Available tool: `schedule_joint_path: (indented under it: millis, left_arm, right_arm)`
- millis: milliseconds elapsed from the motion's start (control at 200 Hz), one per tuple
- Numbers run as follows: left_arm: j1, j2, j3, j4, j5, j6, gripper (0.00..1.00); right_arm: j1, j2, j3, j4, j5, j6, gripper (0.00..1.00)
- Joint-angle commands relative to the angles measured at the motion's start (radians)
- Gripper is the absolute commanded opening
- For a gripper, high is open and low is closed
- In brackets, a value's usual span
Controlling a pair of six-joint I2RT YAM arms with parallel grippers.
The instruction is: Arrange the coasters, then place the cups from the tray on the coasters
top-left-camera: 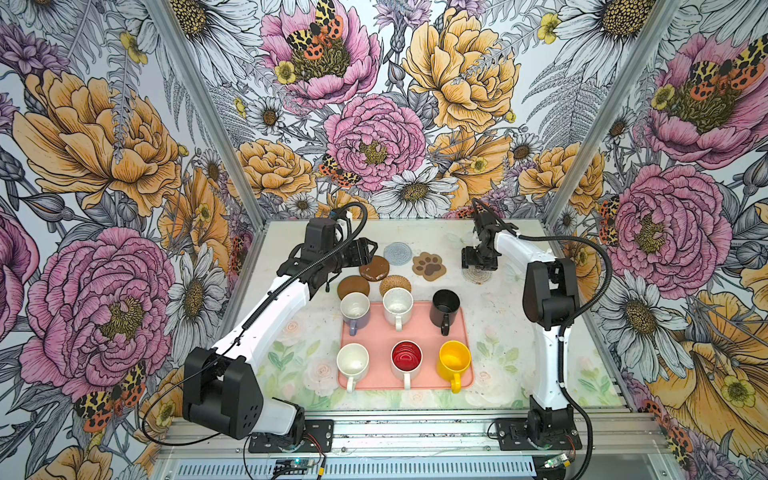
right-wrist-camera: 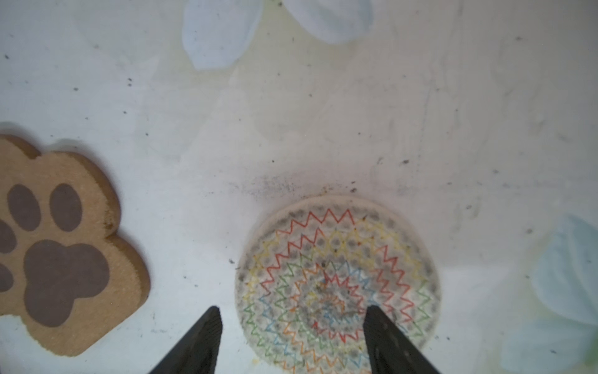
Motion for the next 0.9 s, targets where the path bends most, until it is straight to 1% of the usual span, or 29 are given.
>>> schedule_joint_path:
  millis: [0,35,75,110,280,410,520,651,896]
  left_arm:
    - [-0.01,-0.002,0.03,-0.001,0.009,0.018,0.67]
    - [-0.011,-0.003,0.031,0.0,0.006,0.018,0.67]
    - [-0.011,-0.004,0.031,-0.001,0.003,0.018,0.68]
    - [-0.013,-0.004,0.034,-0.001,0.001,0.017,0.67]
    - [-0.021,0.001,0.038,-0.001,-0.002,0.013,0.67]
    - [-0.029,0.001,0.035,-0.001,-0.01,0.012,0.67]
    - [-0.035,0.004,0.032,-0.001,-0.019,0.009,0.67]
    - [-0.038,0.012,0.029,-0.001,-0.02,0.007,0.67]
    - [-0.038,0.012,0.015,-0.001,-0.025,0.012,0.67]
  right_arm:
    - [-0.013,-0.089,-0.035,0.031,-0.02,-0.007,0.72]
    - [-0.017,-0.099,-0.052,0.032,-0.013,-0.008,0.71]
    - [-0.02,-0.106,-0.07,0.033,-0.01,-0.007,0.67]
    - [-0.023,-0.109,-0.085,0.033,-0.008,-0.007,0.59]
    - [-0.029,-0.101,-0.131,0.035,-0.027,-0.006,0.0]
    - [-0.02,-0.094,-0.137,0.063,-0.114,0.016,0.0]
    - [0.014,-0.074,-0.1,0.068,-0.142,0.022,0.0]
    - [0.061,-0.027,-0.016,0.068,-0.18,0.03,0.0]
    - [0.139,0.111,0.161,0.067,-0.258,0.07,0.0]
